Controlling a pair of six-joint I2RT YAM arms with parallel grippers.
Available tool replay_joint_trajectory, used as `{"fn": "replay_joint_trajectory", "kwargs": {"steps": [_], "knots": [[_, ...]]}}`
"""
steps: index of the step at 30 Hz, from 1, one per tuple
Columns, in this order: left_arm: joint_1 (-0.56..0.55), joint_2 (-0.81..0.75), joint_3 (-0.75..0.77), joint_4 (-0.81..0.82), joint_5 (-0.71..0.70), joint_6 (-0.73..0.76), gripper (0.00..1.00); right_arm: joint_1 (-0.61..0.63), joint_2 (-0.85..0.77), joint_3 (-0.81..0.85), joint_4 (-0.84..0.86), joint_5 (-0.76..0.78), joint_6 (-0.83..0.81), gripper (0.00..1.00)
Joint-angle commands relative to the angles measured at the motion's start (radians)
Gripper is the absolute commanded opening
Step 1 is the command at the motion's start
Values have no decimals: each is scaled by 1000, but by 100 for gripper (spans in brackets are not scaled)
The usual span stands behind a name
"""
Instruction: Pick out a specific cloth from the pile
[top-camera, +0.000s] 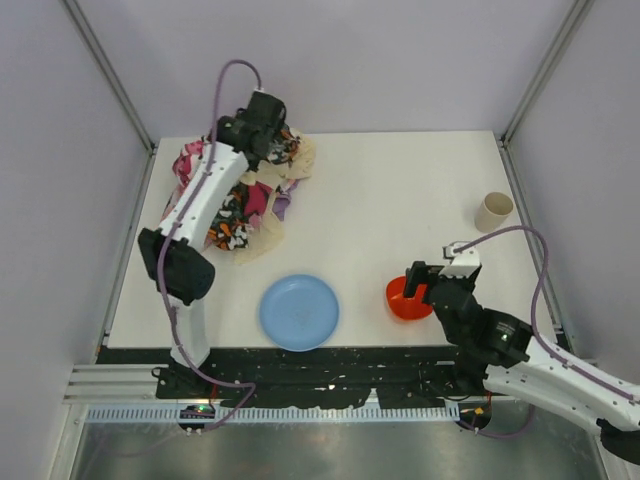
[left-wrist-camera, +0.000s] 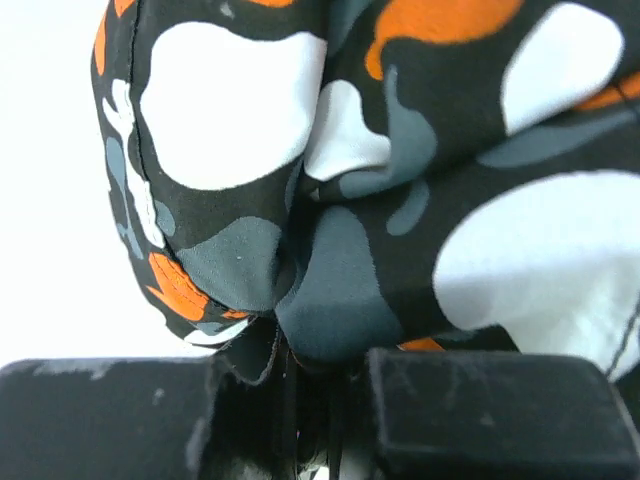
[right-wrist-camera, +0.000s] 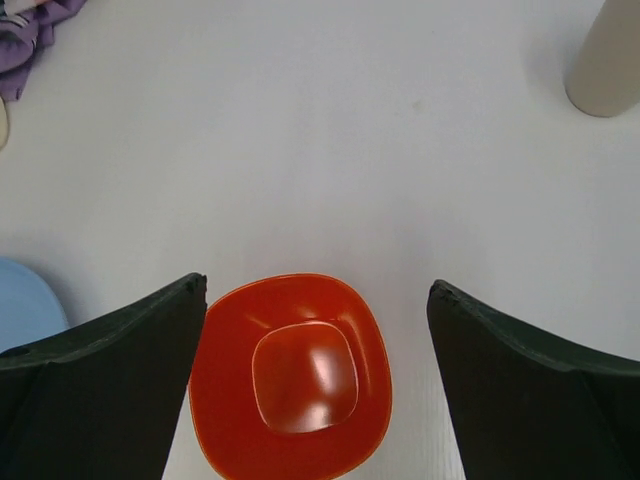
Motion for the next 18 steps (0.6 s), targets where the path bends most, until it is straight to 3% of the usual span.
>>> {"fn": "replay_joint_trajectory", "kwargs": {"steps": [1, 4, 9, 11, 16, 18], "knots": [[141, -114, 3, 90, -81, 3, 0, 0, 133, 64, 171, -82, -110, 95], [227, -85, 14, 104, -35, -17, 0, 0, 212, 82, 263, -147, -151, 95], [333, 24, 91, 84, 103, -85, 0, -9, 418, 145, 580, -214, -179, 95], [361, 68, 107, 86, 128, -106, 0, -48, 541, 241, 589, -305, -141, 95], [425, 174, 126, 78, 186, -136, 0, -257, 889, 508, 560, -732, 2, 100], [445, 202, 126, 77, 189, -156, 0, -296, 1037, 616, 572, -770, -15, 100]]}}
